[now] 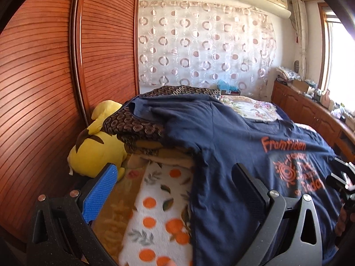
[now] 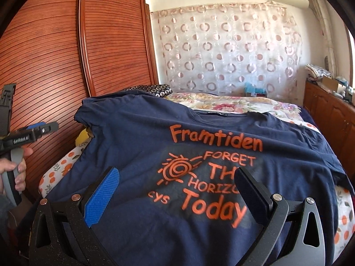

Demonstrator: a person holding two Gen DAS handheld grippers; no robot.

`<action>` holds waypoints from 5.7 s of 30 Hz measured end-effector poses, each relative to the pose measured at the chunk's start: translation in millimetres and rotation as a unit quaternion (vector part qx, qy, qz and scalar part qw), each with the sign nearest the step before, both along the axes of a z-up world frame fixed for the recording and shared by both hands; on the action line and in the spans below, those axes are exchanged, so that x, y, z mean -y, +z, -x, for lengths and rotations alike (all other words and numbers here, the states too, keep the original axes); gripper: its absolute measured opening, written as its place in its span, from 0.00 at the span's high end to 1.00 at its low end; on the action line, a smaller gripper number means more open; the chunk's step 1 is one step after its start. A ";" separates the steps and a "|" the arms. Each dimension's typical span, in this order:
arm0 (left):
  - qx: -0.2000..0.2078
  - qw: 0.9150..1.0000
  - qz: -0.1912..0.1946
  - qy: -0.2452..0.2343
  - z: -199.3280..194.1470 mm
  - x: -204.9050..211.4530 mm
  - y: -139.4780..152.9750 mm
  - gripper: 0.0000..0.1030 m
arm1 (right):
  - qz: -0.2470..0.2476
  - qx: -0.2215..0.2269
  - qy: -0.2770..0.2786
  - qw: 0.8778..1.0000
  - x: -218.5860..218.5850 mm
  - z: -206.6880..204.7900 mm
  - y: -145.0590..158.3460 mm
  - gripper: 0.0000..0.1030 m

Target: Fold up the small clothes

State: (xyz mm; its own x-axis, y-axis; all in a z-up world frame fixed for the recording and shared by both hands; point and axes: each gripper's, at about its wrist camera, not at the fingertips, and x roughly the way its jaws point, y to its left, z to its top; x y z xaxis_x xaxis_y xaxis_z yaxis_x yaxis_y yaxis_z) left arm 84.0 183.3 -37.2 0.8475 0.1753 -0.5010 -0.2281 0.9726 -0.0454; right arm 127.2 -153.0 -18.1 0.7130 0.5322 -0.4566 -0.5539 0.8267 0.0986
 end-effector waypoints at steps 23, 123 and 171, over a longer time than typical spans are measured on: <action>-0.056 0.995 0.033 -0.073 -96.6 -6.8 3.0 0.86 | 0.065 -0.024 0.049 0.996 -50.0 -36.9 4.2 0.00; -0.157 0.977 -0.030 -0.138 -77.9 35.3 -59.3 0.23 | 0.091 -0.104 0.088 0.986 -171.0 -268.3 -55.6 0.54; -0.166 0.984 0.015 -0.069 -76.0 -16.4 -76.3 0.23 | 0.073 -0.123 0.056 0.988 -198.2 -356.6 -86.4 0.67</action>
State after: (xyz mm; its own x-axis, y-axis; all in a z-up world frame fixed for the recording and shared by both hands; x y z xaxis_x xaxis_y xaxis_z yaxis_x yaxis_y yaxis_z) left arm 160.0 199.7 -113.4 0.6510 0.0509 -0.7574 -0.1013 0.9946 -0.0202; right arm 483.8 45.2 -104.4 0.5107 0.5172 -0.6867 -0.6177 0.7764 0.1254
